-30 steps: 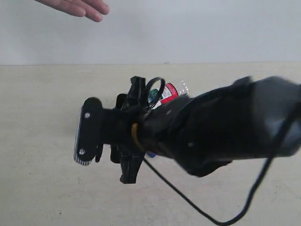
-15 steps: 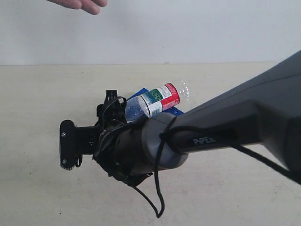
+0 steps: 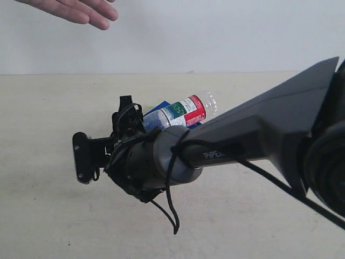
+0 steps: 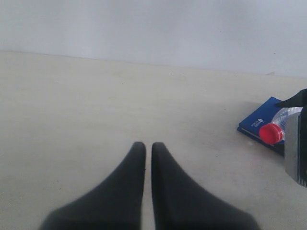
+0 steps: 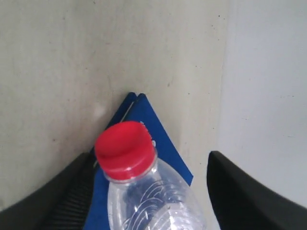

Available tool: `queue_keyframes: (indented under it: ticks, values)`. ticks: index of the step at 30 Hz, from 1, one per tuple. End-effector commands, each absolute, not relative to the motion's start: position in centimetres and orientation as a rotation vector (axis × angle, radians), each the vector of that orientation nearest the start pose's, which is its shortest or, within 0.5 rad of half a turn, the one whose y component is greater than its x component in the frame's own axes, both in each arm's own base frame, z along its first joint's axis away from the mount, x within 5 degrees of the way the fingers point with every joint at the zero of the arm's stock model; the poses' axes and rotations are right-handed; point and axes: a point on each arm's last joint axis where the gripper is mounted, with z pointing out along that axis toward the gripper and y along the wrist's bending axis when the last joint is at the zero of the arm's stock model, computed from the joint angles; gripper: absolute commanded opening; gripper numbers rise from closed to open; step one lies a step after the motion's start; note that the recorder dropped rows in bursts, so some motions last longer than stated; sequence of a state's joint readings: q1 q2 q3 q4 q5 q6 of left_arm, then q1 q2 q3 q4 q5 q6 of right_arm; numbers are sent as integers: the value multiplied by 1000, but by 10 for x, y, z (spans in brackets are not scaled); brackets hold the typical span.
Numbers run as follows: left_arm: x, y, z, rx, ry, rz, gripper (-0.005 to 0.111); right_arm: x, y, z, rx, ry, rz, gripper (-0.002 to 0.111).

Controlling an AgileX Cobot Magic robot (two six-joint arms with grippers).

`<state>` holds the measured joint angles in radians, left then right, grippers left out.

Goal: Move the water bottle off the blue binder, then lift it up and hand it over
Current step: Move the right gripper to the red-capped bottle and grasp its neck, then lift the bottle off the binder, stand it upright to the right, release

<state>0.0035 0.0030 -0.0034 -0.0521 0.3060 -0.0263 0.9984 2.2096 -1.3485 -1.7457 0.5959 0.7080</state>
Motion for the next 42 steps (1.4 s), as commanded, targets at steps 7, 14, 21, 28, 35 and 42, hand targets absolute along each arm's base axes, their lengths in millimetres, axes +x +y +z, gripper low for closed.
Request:
queue_keyframes:
  ticks: [7, 14, 21, 28, 35, 42]
  values:
    - [55, -2, 187, -61, 1777, -78, 4, 303, 346, 117, -1744, 1400, -568, 60]
    - [55, -2, 187, -61, 1777, -78, 4, 317, 337, 118, -1729, 1428, -555, 60]
    - [55, -2, 187, -61, 1777, -78, 4, 320, 334, 114, -1772, 1431, -441, 59]
    - [55, -2, 187, -61, 1777, -78, 4, 324, 337, 98, -1801, 1430, -465, 24]
    - [55, -2, 187, -61, 1777, -78, 4, 332, 332, 96, -1699, 1492, -608, 0]
    - [55, -2, 187, -61, 1777, -78, 4, 340, 323, 155, -1144, 1742, -385, 0]
